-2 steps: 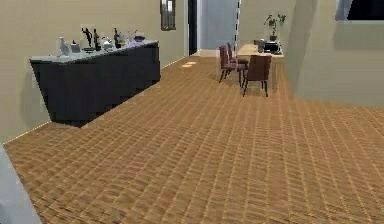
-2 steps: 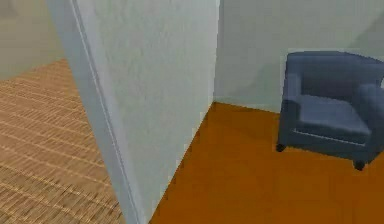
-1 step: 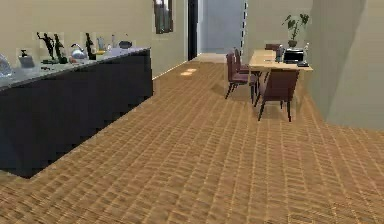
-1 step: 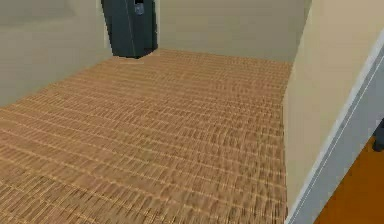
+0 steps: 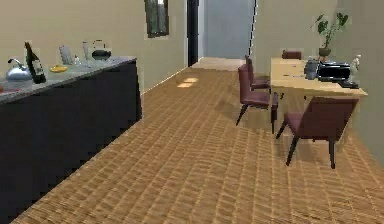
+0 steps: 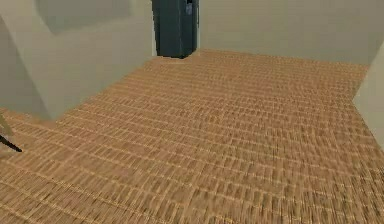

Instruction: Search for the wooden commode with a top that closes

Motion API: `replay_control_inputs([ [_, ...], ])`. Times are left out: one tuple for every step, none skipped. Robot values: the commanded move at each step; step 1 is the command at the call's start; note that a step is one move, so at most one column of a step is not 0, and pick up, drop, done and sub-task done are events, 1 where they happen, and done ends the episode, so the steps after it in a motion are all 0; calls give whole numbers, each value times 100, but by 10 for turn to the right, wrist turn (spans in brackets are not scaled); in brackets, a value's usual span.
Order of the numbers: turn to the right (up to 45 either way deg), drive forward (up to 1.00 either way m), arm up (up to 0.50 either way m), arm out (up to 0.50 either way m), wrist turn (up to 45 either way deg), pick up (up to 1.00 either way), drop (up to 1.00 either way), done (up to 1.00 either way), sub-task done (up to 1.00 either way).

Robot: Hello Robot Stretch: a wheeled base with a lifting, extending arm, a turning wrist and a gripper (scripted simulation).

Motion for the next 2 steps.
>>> replay_control_inputs([
  [0,100,0,0,0,0,0,0,0],
  [0,100,0,0,0,0,0,0,0],
])
